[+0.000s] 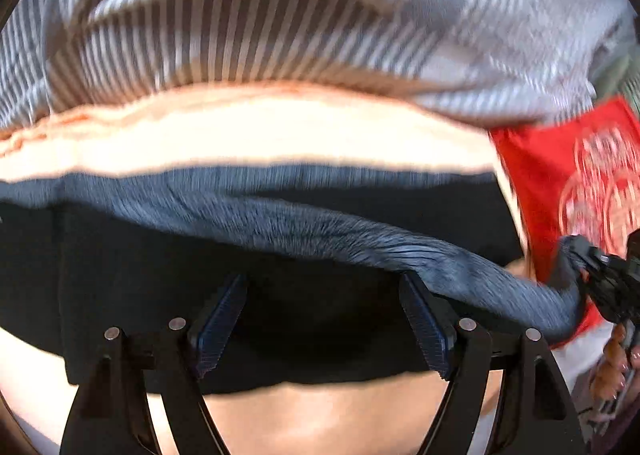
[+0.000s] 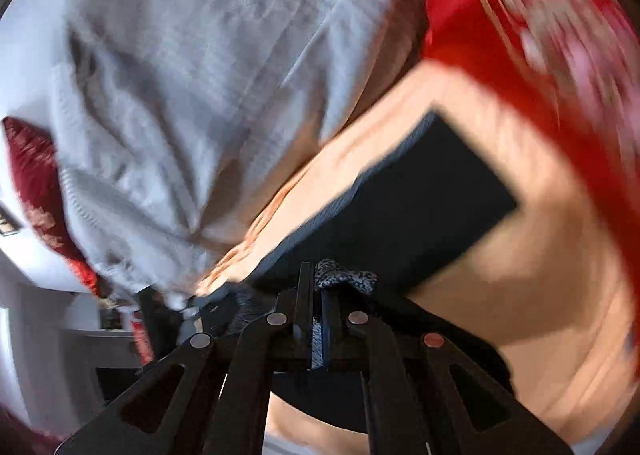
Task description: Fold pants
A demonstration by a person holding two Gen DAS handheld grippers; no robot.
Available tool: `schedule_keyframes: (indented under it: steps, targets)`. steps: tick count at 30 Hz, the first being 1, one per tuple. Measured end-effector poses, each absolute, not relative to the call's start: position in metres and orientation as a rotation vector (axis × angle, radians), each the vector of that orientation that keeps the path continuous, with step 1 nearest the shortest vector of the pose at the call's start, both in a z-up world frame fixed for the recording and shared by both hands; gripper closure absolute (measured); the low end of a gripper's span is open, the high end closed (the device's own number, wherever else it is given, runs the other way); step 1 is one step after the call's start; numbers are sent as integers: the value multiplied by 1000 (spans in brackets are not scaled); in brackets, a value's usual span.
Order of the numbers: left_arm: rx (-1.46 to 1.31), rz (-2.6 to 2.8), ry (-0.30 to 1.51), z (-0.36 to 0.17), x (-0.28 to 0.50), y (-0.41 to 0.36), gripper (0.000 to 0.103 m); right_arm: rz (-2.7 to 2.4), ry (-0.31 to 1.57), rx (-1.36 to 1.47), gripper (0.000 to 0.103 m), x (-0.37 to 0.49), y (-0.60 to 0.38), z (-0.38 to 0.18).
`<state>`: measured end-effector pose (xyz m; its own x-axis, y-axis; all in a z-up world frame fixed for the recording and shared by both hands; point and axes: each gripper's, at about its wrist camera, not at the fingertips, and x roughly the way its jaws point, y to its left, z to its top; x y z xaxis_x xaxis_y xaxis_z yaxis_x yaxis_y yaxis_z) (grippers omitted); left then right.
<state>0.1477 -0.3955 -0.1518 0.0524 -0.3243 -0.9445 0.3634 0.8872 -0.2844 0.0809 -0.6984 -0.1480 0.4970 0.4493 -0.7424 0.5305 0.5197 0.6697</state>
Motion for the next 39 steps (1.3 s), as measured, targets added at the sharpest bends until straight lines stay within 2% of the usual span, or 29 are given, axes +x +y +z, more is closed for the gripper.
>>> schedule_keyframes:
  steps: [4, 5, 7, 8, 9, 11, 14, 20, 22, 24, 27, 29, 32, 35, 38, 39]
  targets:
    - [59, -472, 1362, -139, 159, -401, 23, -119, 1201, 1034, 99, 123, -730, -183]
    - [80, -451, 1365, -141, 158, -399, 23, -128, 1228, 1022, 95, 133, -735, -192]
    - [124, -419, 1392, -153, 154, -398, 23, -166, 1308, 973, 94, 149, -741, -209]
    - [158, -389, 1421, -164, 150, -397, 23, -182, 1344, 949, 78, 153, -742, -214]
    - [174, -372, 1438, -171, 147, -396, 23, -203, 1368, 920, 58, 157, -745, -216]
    - [214, -333, 1458, -187, 141, -393, 23, -216, 1334, 856, 46, 160, -748, -206]
    - [248, -293, 1488, -206, 136, -392, 23, -153, 1352, 766, 45, 161, -741, -198]
    - [227, -258, 1505, -218, 140, -393, 23, -126, 1494, 646, 47, 163, -721, -231]
    - [226, -257, 1509, -221, 141, -395, 23, -134, 1525, 646, 53, 168, -718, -245]
    - [229, -257, 1513, -222, 143, -395, 23, -164, 1547, 609, 76, 173, -716, -249]
    - [231, -249, 1511, -220, 147, -396, 23, -142, 1500, 563, 89, 178, -717, -235]
    - [217, -238, 1467, -211, 151, -399, 23, -152, 1457, 507, 93, 185, -717, -224]
    - [210, -221, 1411, -201, 161, -402, 23, -166, 1432, 529, 94, 200, -720, -226]
    - [227, -210, 1445, -215, 170, -409, 23, -211, 1457, 543, 94, 208, -727, -245]
    - [264, -202, 1466, -235, 164, -417, 23, -247, 1480, 584, 87, 204, -728, -247]
    - [262, -198, 1463, -237, 163, -417, 19, -261, 1457, 562, 83, 202, -726, -238]
